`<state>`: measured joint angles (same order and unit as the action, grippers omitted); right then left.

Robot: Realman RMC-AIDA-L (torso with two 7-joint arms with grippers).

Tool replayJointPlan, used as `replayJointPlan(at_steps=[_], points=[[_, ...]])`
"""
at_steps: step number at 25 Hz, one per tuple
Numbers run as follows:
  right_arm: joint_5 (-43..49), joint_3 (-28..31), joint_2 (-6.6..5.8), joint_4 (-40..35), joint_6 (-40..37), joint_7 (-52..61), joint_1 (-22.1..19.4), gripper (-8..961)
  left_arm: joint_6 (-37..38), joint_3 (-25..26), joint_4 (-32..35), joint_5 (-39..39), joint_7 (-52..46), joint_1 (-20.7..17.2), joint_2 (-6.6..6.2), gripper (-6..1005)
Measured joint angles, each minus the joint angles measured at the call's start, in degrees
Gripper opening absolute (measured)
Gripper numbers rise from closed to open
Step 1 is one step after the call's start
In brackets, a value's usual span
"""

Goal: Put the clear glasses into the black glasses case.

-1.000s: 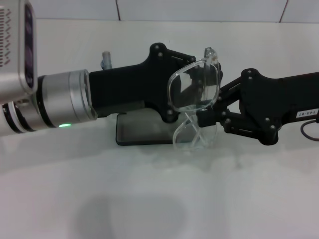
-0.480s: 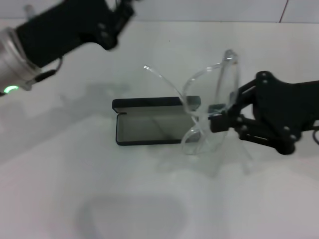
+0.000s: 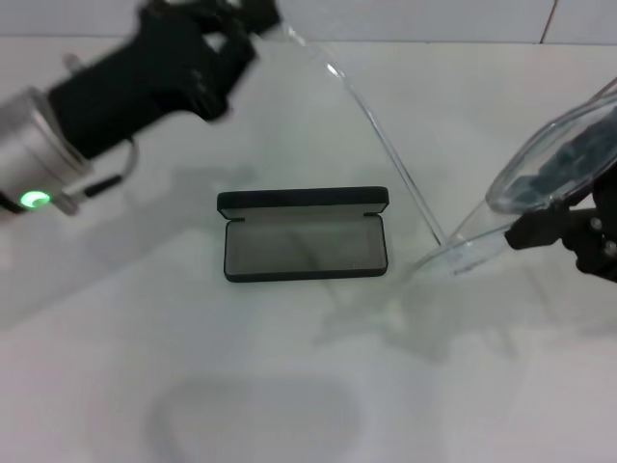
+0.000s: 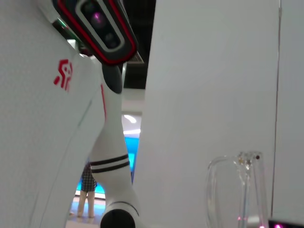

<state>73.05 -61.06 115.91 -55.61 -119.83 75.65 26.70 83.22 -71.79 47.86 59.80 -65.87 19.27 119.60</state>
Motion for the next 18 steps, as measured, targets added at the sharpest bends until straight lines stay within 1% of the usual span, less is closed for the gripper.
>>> replayJointPlan(at_steps=[4,7,10,14,15,18], points=[[-1.3,-1.8,0.04,0.6,0.1,-0.8,1.3,80,0.3,-4.4,-0.1,0.2,0.2,0.4,0.15,53],[-2.6,-3.2,0.04,1.6,0.1,-1.8,2.2,80,0.3,-5.8,-0.1,0.2,0.2,0.8,0.19,53],[-3.0,-3.7,0.02,3.3,0.5,-2.6,2.6,80,0.4,-6.6,-0.1,-0.3,0.3,1.0,0.19,53],[-3.0,-3.7,0.02,6.1,0.7,-3.3,3.6,80,1.3,-6.7,0.0,-0.5,0.2,1.0,0.19,54],[-3.0,-3.7,0.01,8.1,1.0,-4.0,4.4,80,1.5,-6.7,0.1,-0.6,0.1,1.0,0.19,54],[-2.7,-3.7,-0.03,9.6,1.8,-4.2,4.9,79,1.7,-7.0,0.3,-0.6,0.1,1.1,0.25,54]])
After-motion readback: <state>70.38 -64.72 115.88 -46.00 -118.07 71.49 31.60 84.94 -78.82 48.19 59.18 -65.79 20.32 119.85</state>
